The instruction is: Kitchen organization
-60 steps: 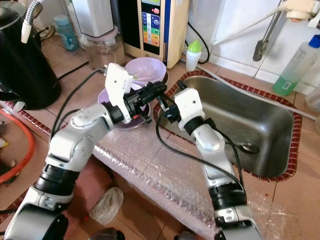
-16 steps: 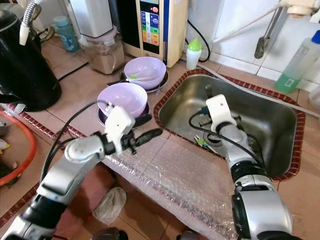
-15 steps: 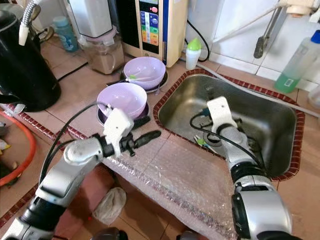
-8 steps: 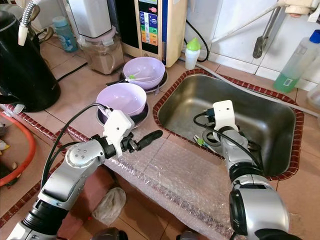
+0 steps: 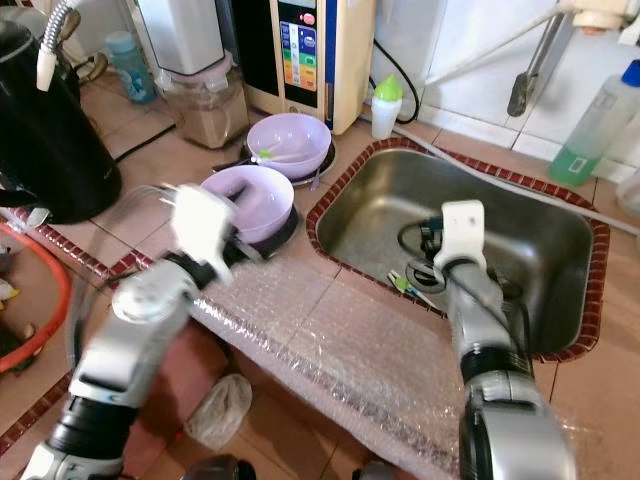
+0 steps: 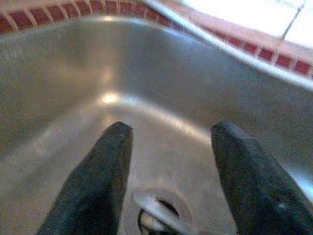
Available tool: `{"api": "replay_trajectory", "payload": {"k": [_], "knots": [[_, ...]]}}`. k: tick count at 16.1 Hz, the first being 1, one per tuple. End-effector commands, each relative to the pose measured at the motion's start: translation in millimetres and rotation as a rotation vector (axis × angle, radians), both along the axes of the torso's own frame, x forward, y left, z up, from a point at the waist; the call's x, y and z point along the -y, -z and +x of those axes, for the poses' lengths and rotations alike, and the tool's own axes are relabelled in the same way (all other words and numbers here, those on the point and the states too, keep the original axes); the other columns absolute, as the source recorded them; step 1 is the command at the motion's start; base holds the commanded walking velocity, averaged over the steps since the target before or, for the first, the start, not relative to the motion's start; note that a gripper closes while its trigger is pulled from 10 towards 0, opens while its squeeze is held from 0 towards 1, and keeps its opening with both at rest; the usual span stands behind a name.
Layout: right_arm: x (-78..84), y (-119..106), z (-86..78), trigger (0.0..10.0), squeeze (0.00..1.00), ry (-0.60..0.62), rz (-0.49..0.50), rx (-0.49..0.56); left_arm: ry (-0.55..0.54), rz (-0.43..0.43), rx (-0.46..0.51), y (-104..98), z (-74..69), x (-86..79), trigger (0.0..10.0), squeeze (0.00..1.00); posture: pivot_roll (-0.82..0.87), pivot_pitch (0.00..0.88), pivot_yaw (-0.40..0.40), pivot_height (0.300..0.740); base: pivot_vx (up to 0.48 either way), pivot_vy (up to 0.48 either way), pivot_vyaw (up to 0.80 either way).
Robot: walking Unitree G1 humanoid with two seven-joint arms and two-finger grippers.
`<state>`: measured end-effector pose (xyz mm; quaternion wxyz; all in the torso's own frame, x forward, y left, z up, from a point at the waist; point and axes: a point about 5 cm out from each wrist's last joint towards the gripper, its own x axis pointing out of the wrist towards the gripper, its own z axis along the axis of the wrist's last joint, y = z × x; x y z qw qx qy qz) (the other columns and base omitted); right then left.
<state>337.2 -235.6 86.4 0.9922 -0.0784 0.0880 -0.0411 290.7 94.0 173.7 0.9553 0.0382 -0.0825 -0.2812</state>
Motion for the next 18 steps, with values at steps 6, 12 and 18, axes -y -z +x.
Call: {"api": "replay_trajectory", "payload": {"k": [6,12,18], "knots": [[-1.1,-5,-14.8,10.0,0.86,0.022,-0.005,0.043,-0.262,-0.011,0.029,-7,-6.0,-35.9,10.0,0.00,-0.02,0.049,0.026,0.740,0.000,0.000,-0.64],[-18.3,-10,-34.4,10.0,0.00,-0.044,-0.009,0.062,-0.601,-0.042,0.032,-17,-9.3,-74.9,10.0,0.00,-0.01,0.100,0.040,0.740,0.000,0.000,0.00],[-76.1,-36,-62.4,10.0,0.00,-0.348,0.057,0.237,-0.503,-0.142,-0.214,-2,14.7,-67.2,10.0,0.00,-0.03,0.103,0.046,0.740,0.000,0.000,0.00]]}}
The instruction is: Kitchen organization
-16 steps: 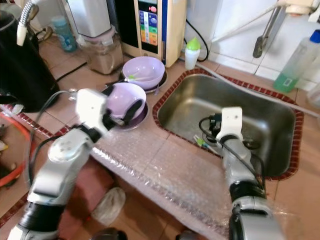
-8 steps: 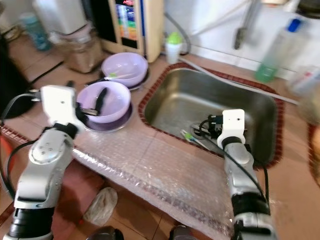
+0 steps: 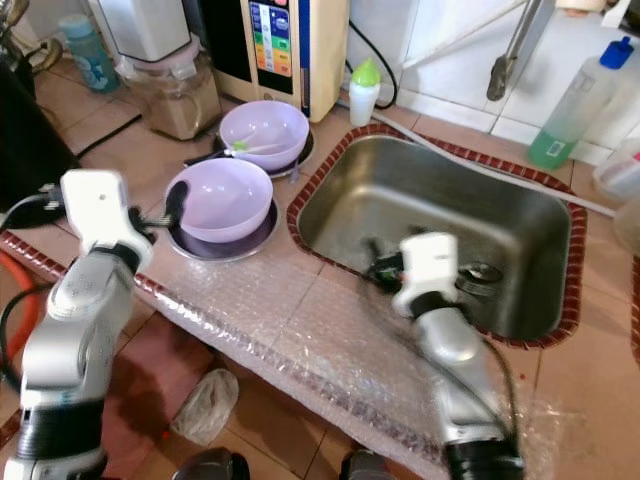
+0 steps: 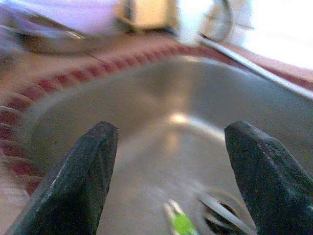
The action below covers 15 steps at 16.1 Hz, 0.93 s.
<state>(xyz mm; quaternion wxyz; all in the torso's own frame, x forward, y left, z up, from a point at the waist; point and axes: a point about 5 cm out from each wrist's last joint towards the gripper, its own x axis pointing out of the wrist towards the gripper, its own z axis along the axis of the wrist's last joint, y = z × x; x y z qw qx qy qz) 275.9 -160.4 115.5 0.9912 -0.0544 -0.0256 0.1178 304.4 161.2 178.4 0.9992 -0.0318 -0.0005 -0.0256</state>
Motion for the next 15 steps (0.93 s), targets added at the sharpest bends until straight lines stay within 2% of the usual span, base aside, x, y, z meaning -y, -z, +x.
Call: {"api": "replay_trajectory", "payload": {"k": [1,3,5,6,7,8,9,12,15], "knots": [[-5.2,-11,-2.6,10.0,0.00,-0.035,0.010,0.052,0.020,-0.060,-0.055,4,5.4,1.6,10.0,0.00,-0.03,0.100,0.046,0.740,0.000,0.000,0.00],[-16.4,-24,-5.3,10.0,0.00,-0.105,0.052,0.092,0.050,-0.114,-0.117,11,12.9,6.9,10.0,0.00,-0.04,0.097,0.052,0.740,0.000,0.000,0.00],[-24.0,-35,-7.0,10.0,0.00,-0.164,0.015,0.135,0.073,-0.130,-0.167,14,16.3,10.5,10.0,0.00,-0.05,0.097,0.058,0.740,0.000,0.000,0.00],[-25.8,-38,-7.2,10.0,0.00,-0.172,0.011,0.148,0.072,-0.137,-0.190,17,17.2,9.9,8.0,0.00,-0.05,0.097,0.063,0.740,0.000,0.000,0.00],[-25.1,-39,-6.7,10.0,0.00,-0.165,0.014,0.148,0.051,-0.151,-0.202,18,18.4,6.9,3.9,0.00,-0.05,0.096,0.064,0.740,0.000,0.000,0.00],[-23.2,-40,-6.6,10.0,0.00,-0.158,0.014,0.147,0.050,-0.170,-0.221,19,19.9,5.2,1.3,0.00,-0.05,0.097,0.066,0.740,0.000,0.000,0.00],[-22.0,-39,-6.9,10.0,0.00,-0.155,0.010,0.143,0.032,-0.197,-0.223,18,22.0,2.7,0.0,0.00,-0.06,0.096,0.067,0.740,0.000,0.000,0.00],[-24.5,-38,-8.1,10.0,0.00,-0.177,-0.014,0.137,0.035,-0.274,-0.263,18,24.3,2.3,0.0,0.00,-0.06,0.094,0.065,0.740,0.000,0.000,0.00],[-29.8,-40,-7.3,10.0,0.00,-0.227,0.004,0.133,0.042,-0.303,-0.292,19,25.9,-0.6,0.0,0.00,-0.06,0.088,0.065,0.740,0.000,0.000,0.00]]}}
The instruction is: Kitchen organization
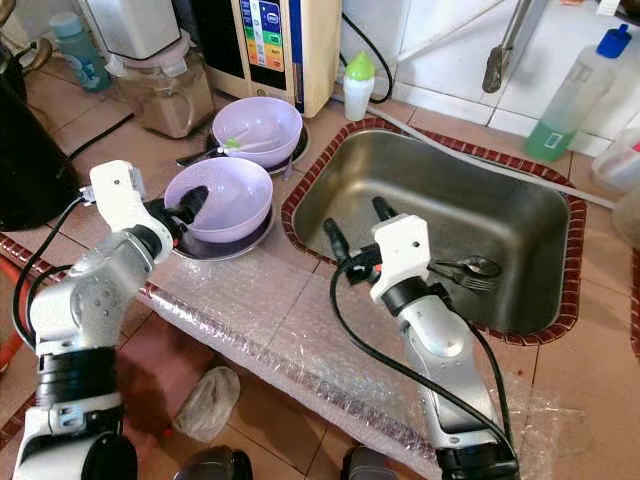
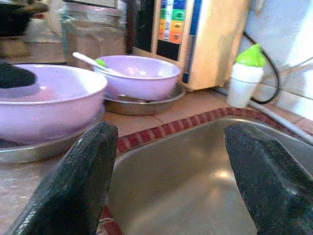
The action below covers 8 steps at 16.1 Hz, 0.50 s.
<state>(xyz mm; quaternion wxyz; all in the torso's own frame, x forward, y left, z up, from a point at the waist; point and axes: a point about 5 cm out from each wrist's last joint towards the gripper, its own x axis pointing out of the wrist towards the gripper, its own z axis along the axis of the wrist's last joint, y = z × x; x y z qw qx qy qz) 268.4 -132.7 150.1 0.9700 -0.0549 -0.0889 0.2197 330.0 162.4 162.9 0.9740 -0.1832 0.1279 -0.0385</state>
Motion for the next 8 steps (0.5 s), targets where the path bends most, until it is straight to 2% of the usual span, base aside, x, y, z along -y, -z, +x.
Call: {"api": "replay_trajectory", "payload": {"k": [1,8], "knots": [[-5.2,-5.8,-1.2,10.0,0.00,-0.053,0.005,0.008,0.007,0.007,-0.040,4.4,0.3,-2.2,0.0,0.00,-0.06,0.088,0.065,0.740,0.000,0.000,0.00],[-9.1,1.7,-2.6,10.0,0.00,-0.098,-0.017,-0.026,0.054,0.059,-0.062,7.9,-4.0,-6.2,0.0,0.00,-0.05,0.085,0.058,0.740,0.000,0.000,0.00]]}}
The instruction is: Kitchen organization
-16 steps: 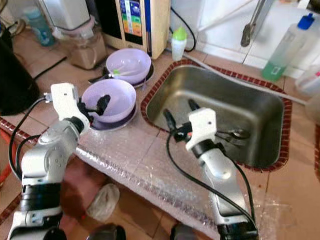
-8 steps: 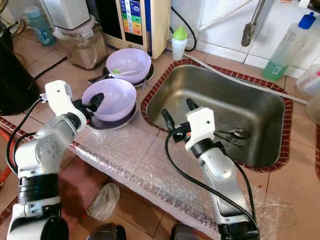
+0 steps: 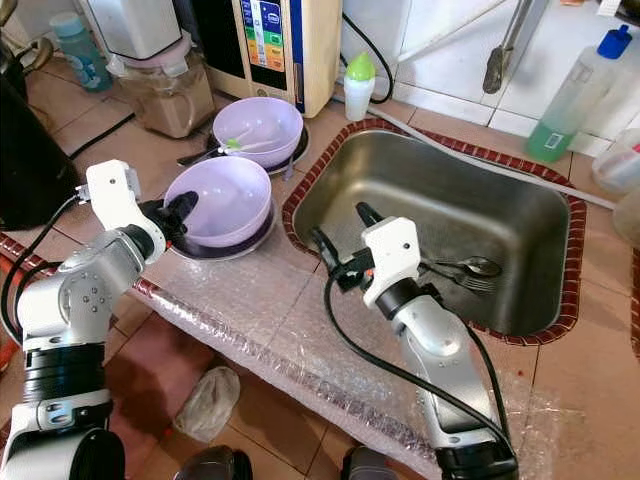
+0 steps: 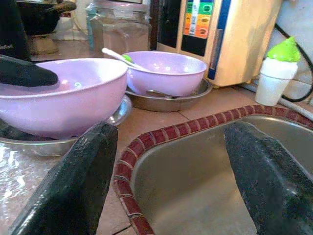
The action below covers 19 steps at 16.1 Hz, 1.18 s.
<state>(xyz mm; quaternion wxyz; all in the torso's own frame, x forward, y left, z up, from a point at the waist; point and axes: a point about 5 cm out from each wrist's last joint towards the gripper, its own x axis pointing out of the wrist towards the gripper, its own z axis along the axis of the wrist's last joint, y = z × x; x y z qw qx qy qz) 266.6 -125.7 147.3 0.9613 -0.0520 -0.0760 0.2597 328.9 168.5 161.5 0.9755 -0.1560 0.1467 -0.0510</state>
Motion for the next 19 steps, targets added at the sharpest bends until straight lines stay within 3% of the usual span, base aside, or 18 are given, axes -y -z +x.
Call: {"api": "replay_trajectory", "payload": {"k": [1,3,9,12,16,19], "knots": [[-2.2,-1,-0.8,10.0,0.00,-0.023,-0.016,0.002,0.024,0.027,-0.030,6,-3.8,-1.2,0.0,0.00,-0.05,0.086,0.057,0.740,0.000,0.000,0.00],[-1.7,0,-0.3,10.0,0.00,-0.023,-0.015,-0.002,0.019,0.096,-0.021,7,-4.9,-6.0,0.0,0.00,-0.05,0.084,0.056,0.740,0.000,0.000,0.00],[-2.2,-1,-0.8,10.0,0.00,-0.063,0.022,-0.036,0.016,0.130,0.027,4,-4.6,-5.7,0.0,0.00,-0.06,0.076,0.050,0.740,0.000,0.000,0.00],[-4.7,-3,-0.2,10.0,0.00,-0.104,0.076,-0.068,-0.014,0.201,0.155,-6,-4.7,-5.5,0.0,0.00,-0.06,0.061,0.040,0.740,0.000,0.000,0.00],[-9.3,-2,-4.2,10.0,0.00,-0.224,0.098,-0.127,0.006,0.227,0.269,-14,-8.4,3.4,0.0,0.00,-0.06,0.050,0.027,0.740,0.000,0.000,0.00],[-3.9,-11,5.6,10.0,0.00,-0.173,0.209,-0.141,0.072,0.289,0.439,-27,-11.8,13.2,0.0,0.00,-0.07,0.049,0.021,0.740,0.000,0.000,0.00]]}}
